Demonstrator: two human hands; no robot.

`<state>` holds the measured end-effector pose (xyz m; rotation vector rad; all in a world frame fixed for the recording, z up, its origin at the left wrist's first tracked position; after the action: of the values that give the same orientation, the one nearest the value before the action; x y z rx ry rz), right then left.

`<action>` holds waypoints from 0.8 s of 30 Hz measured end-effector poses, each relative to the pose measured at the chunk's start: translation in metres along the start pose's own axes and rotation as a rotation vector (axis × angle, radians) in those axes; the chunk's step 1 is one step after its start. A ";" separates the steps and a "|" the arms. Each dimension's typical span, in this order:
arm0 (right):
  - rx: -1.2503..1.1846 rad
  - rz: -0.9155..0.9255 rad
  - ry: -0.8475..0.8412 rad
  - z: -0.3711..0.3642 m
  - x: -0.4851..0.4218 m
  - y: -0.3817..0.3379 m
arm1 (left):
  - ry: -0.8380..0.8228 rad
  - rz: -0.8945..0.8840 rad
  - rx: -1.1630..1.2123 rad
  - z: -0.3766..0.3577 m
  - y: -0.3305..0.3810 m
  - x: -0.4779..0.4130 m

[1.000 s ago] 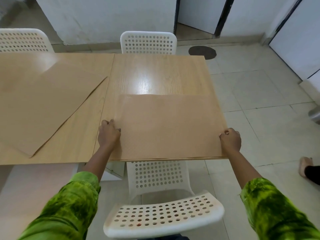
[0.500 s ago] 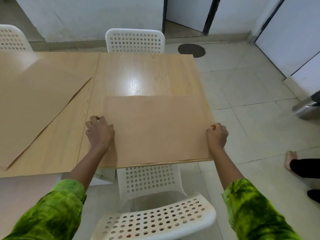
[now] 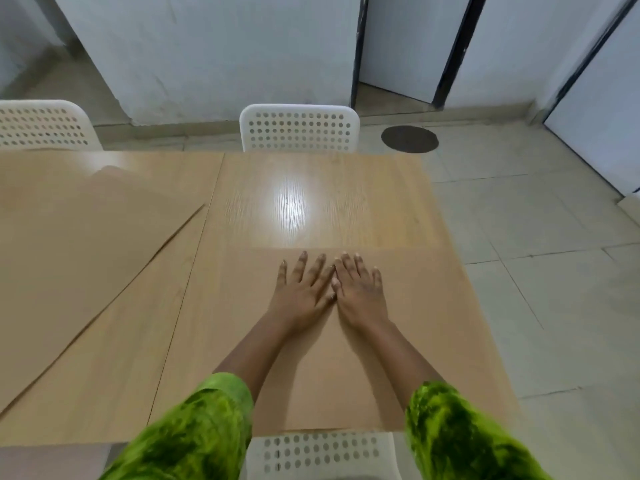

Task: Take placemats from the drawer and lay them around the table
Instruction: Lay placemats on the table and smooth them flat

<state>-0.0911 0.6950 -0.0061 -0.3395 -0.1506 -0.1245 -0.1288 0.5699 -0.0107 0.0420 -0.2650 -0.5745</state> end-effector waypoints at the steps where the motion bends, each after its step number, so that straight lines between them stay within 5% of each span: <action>1: 0.015 0.001 0.010 -0.002 0.001 0.004 | 0.019 0.002 -0.009 -0.001 -0.002 0.001; 12: 0.057 -0.353 0.045 0.032 0.020 0.120 | 0.116 0.254 0.023 0.002 -0.073 0.025; 19: 0.001 -0.053 -0.011 0.009 0.093 0.001 | 0.183 0.133 0.058 0.002 -0.008 0.083; 24: 0.058 -0.070 0.017 -0.031 0.136 -0.009 | 0.112 0.085 -0.022 -0.041 0.009 0.128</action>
<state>0.0451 0.6629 -0.0091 -0.2752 -0.1490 -0.1922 -0.0105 0.5068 -0.0187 0.0418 -0.1505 -0.4888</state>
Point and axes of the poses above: each hand's wrist, its own x-axis away from the middle knuckle, its own z-axis out of the back of the hand, y = z × x, the point moved 2 cm from there along -x, towards the middle knuckle, and after that the axes turned 3 degrees about z, right-handed, at the moved point
